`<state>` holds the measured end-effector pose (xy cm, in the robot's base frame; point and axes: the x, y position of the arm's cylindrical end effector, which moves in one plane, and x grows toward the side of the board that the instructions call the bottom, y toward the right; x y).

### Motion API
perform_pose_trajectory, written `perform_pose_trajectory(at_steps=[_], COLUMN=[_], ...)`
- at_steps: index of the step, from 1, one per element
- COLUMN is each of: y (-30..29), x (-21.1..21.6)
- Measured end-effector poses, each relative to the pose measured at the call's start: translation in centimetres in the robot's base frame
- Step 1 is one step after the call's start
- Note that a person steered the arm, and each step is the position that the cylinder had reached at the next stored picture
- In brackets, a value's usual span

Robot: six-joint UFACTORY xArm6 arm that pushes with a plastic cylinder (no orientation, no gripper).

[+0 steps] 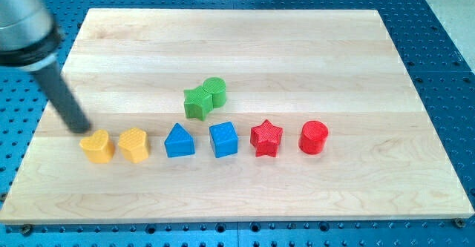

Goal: Keep the green star to the right of the red circle

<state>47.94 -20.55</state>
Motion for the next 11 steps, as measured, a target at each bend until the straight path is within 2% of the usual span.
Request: perform_pose_trajectory(at_steps=[1,2,3,4,5,7,10,11], y=[9.5,15.3,16.7,13.7,19.4,34.7,43.5,43.8], x=[-0.4,-2.3,-4.5,-5.5,-5.9,-2.9,-3.5,-1.3])
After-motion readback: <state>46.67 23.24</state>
